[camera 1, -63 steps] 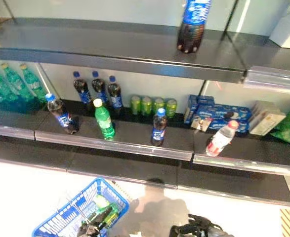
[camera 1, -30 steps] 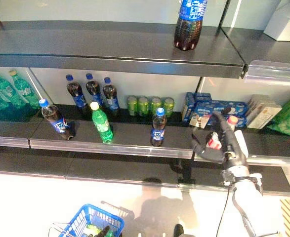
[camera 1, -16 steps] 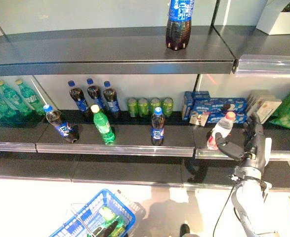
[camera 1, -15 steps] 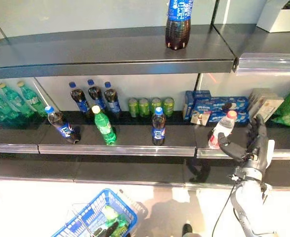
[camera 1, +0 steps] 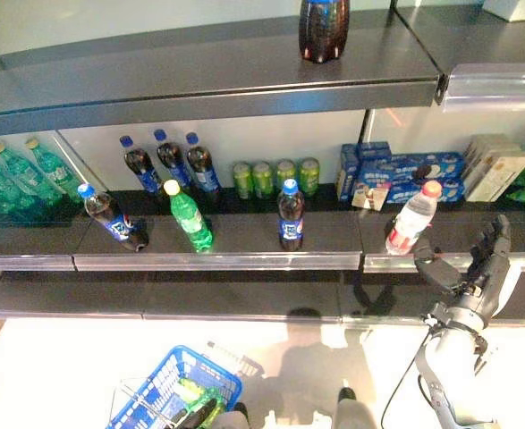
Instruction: Pick up the drink and place into the basket.
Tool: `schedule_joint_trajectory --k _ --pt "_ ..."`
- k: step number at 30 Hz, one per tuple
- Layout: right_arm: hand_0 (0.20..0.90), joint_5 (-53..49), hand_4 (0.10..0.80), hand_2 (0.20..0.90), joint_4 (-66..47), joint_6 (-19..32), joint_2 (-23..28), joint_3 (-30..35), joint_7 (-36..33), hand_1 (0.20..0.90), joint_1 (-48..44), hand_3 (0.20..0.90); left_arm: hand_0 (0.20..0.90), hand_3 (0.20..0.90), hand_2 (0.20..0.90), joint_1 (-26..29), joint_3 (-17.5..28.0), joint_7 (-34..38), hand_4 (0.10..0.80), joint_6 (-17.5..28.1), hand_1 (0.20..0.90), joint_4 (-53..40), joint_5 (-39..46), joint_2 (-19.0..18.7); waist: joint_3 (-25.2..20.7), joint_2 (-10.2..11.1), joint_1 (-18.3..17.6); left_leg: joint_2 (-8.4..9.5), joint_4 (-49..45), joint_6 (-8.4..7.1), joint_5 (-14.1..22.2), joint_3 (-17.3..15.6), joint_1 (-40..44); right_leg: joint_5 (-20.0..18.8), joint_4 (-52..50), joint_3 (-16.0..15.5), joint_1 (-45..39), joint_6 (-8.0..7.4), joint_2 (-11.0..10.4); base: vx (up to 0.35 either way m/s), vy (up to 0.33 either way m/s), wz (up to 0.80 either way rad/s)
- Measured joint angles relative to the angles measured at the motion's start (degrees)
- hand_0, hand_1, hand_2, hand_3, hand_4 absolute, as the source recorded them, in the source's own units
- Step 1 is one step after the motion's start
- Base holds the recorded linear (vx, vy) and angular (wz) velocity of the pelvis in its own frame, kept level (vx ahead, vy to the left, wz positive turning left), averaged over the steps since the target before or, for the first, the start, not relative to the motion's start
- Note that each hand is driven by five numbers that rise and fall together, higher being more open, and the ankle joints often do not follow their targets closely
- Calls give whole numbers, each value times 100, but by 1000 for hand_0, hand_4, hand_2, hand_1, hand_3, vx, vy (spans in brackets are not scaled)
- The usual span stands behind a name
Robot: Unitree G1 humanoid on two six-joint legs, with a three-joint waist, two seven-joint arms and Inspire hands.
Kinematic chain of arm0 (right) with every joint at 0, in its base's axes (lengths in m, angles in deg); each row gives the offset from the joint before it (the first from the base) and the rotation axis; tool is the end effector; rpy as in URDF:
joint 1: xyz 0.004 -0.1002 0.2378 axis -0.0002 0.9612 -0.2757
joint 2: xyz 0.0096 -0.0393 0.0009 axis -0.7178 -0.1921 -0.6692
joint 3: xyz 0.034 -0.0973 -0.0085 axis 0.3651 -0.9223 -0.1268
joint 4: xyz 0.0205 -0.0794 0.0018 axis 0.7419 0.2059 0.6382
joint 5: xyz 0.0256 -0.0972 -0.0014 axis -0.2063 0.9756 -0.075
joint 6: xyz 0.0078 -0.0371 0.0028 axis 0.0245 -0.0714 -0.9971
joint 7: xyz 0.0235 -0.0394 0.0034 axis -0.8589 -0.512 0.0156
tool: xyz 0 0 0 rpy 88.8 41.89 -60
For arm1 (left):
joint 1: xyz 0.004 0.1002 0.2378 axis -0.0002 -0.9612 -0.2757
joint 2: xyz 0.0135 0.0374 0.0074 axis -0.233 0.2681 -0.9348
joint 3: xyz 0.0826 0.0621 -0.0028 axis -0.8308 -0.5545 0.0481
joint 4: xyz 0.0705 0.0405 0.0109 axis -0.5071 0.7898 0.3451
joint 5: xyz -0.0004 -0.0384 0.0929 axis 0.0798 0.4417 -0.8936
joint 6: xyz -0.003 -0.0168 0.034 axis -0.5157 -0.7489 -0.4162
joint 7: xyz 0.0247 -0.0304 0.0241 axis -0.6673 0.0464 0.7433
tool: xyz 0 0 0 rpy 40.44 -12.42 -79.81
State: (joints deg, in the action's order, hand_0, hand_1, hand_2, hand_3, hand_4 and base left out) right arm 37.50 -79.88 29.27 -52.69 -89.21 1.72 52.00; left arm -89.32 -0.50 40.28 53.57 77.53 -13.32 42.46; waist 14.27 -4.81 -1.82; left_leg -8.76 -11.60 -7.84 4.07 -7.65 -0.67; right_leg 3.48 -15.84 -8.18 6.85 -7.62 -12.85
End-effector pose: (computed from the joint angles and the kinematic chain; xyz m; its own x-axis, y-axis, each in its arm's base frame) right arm 0.1757 -0.2146 0.0545 0.7287 -0.6597 0.1837 0.6737 0.7387 -0.0200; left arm 0.0358 0.1874 -0.1181 0.3449 0.3026 -0.8885 -0.7784 0.6212 -0.0906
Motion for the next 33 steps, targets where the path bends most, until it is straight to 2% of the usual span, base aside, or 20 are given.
schedule_joint_trajectory --k 3,8,13,16,19,25,33 --pt "900 -26 800 900 225 -41 83 2 1 900 -502 900 300 200 300 208 -182 34 100 49 300 -158 163 -19 421 -112 14 -39 -604 20 177 23 -533 92 -535 85 519 40 -36 -140 -35 -11" --pt "900 -25 800 900 529 -168 140 12 -1 900 -1286 900 300 200 300 505 -326 58 100 149 300 -339 287 -56 951 -214 66 -121 -1104 -29 236 100 -1092 59 -967 84 1093 173 -22 -115 -25 -9" --pt "900 -23 800 900 683 -383 303 -9 -1 900 -2047 900 300 200 300 1039 -385 74 100 153 300 -437 514 -235 1450 -175 189 -85 -1419 -48 229 357 -1669 -59 -1278 62 1695 305 -23 -112 -26 -11" --pt "900 -20 800 900 861 -498 347 -116 5 900 -2566 900 300 200 300 1174 -476 74 100 152 300 -454 602 -268 1580 -215 290 -74 -1442 -48 227 546 -1881 -104 -1290 67 1947 375 83 -38 7 -14" --pt "900 -21 800 900 975 -549 515 -157 15 900 -2830 900 300 200 300 1211 -553 67 100 157 300 -453 646 -256 1627 -254 342 -62 -1428 -47 225 678 -1955 -120 -1301 50 2035 430 95 -5 6 -3" --pt "900 -20 800 900 1075 -564 816 -153 9 900 -3535 900 300 200 300 1246 -599 54 100 155 300 -470 693 -257 1649 -296 383 -62 -1438 -49 221 698 -2117 -140 -1311 39 2200 458 137 -1 5 -2" --pt "900 -150 800 900 1437 -965 1050 -157 -105 900 -4468 900 300 200 300 1360 -606 40 100 107 300 -568 694 -289 1652 -303 584 -37 -1452 -51 221 711 -2246 -124 -1284 -1 2286 438 98 4 1 2"
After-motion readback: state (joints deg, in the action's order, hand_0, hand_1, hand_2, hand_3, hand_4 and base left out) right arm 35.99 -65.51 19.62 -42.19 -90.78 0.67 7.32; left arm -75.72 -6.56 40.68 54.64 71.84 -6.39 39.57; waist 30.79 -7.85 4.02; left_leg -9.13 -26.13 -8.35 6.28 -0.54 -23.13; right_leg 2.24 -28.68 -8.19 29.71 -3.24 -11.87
